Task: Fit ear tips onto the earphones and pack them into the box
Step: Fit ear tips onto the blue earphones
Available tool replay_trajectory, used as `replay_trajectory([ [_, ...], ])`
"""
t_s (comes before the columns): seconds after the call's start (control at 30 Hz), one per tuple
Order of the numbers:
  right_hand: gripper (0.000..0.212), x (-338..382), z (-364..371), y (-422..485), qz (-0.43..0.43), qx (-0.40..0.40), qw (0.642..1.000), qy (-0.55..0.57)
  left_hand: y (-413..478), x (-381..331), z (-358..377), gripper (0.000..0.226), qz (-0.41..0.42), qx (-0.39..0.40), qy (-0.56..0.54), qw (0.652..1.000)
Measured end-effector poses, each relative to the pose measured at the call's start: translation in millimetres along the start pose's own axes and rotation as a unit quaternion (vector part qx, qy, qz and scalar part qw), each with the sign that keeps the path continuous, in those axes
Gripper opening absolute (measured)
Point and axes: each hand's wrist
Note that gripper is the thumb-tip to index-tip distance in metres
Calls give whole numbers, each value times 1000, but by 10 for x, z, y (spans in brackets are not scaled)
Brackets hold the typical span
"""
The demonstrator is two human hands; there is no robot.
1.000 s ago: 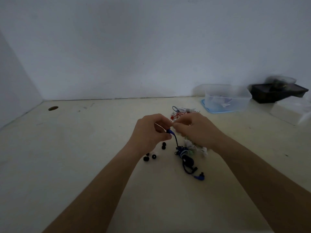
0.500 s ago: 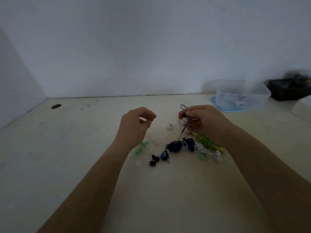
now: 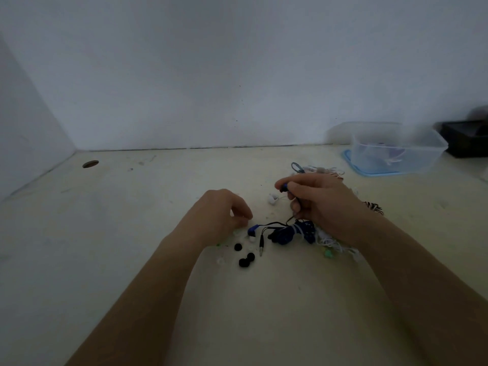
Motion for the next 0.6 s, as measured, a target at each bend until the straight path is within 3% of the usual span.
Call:
replay_trajectory([
  [0.27,16,-76,68,-72,-71,-21,995,-73,-17,-52,56,9,-11,9,0,1000],
  [0.47,10,-105,148,-94,-104,-44,987,-114,-40,-48,41,10,9,-68,-48,997],
  [0.6,10,-112,156,-95,-105,-27,986,-123,-65,-50,73,12,17,-108,-149,983],
])
Point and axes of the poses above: each hand's wrist, its own y-axis towards the middle knuckle, its own z-axis out of the palm, x = y × z, and after that the axes turned 3 degrees about -y, right-handed
